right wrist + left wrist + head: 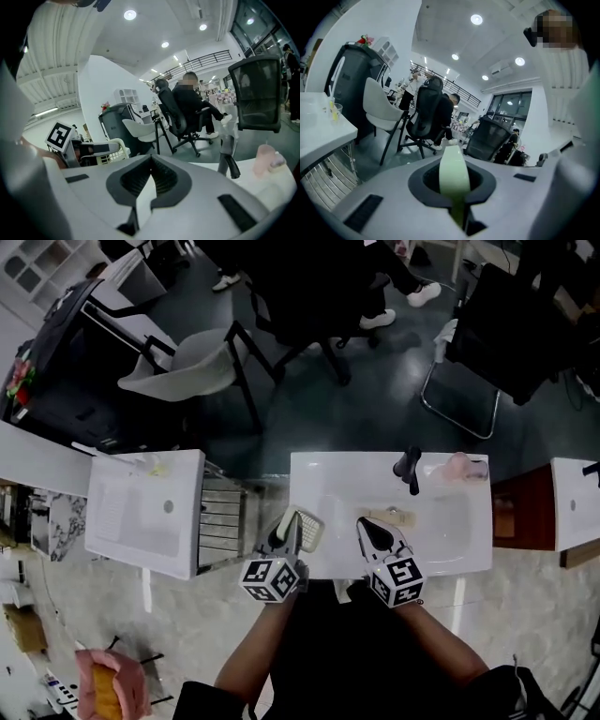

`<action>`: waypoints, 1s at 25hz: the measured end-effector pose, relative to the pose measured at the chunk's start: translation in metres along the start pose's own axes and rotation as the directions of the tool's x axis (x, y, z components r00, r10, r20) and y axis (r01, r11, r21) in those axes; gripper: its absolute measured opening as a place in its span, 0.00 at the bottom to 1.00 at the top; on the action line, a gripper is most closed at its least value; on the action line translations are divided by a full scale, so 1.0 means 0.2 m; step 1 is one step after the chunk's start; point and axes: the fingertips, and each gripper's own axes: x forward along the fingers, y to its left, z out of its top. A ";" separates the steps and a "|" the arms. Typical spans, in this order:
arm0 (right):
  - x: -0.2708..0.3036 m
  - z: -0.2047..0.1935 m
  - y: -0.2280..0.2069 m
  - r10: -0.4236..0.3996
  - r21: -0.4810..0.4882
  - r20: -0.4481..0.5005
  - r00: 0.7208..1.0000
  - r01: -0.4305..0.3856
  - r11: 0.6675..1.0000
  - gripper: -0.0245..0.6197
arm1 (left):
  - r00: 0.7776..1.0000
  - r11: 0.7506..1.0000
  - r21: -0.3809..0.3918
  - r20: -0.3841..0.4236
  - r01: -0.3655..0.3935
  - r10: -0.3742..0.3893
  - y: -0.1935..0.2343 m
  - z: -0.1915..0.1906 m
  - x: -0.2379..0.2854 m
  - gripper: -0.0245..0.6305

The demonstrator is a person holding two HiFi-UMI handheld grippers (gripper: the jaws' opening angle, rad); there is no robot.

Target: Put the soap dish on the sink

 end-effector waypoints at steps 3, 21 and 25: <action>0.08 0.02 -0.02 -0.041 0.007 -0.016 0.999 0.041 0.999 0.04 | 0.998 0.999 0.002 -0.047 0.046 -0.046 0.07 0.01 0.12 0.07; 0.41 -0.11 0.00 -0.192 0.053 -0.136 0.972 0.201 0.978 0.04 | 0.955 0.973 -0.063 -0.187 0.223 -0.231 0.47 -0.13 0.77 0.07; 0.48 -0.11 -0.01 -0.219 0.054 -0.144 0.965 0.229 0.972 0.04 | 0.946 0.967 -0.099 -0.209 0.233 -0.249 0.54 -0.18 0.88 0.07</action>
